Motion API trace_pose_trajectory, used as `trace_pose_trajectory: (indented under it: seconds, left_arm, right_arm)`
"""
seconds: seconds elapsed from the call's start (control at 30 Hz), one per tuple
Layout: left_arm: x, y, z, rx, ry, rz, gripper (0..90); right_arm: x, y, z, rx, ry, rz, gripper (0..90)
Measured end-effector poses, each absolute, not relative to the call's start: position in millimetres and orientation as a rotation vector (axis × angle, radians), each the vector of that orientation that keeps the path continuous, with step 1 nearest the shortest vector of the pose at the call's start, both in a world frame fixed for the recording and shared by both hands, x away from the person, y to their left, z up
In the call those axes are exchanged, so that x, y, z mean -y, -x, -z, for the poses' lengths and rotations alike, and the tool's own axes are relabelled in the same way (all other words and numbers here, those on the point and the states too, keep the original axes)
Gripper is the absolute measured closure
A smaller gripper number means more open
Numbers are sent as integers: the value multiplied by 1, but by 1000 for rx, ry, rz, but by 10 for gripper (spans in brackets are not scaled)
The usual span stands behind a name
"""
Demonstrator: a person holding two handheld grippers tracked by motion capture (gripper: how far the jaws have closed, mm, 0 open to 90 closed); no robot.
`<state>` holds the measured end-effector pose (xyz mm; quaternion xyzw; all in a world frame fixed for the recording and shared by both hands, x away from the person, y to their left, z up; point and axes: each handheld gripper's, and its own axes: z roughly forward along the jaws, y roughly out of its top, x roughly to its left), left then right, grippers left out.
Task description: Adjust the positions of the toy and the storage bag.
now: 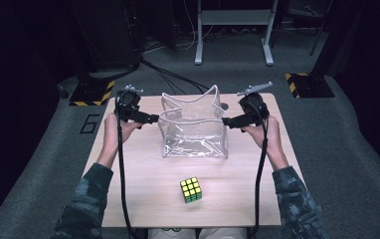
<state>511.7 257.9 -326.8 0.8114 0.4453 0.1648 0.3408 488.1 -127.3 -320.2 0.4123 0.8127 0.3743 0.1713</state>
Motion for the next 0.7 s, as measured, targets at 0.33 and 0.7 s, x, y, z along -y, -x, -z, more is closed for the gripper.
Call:
trace_pose_trajectory:
  seconds: [0.33,0.7]
  left_arm:
    - [-273,-489,342,-1138,-2114,-442,64]
    - [-285,-464,376,-1130,-2127,-444,49]
  right_arm:
    - [135,-465,337,-2299,-1127,-1084,69]
    - [138,-442,371,-2303,-1117,-1088,65]
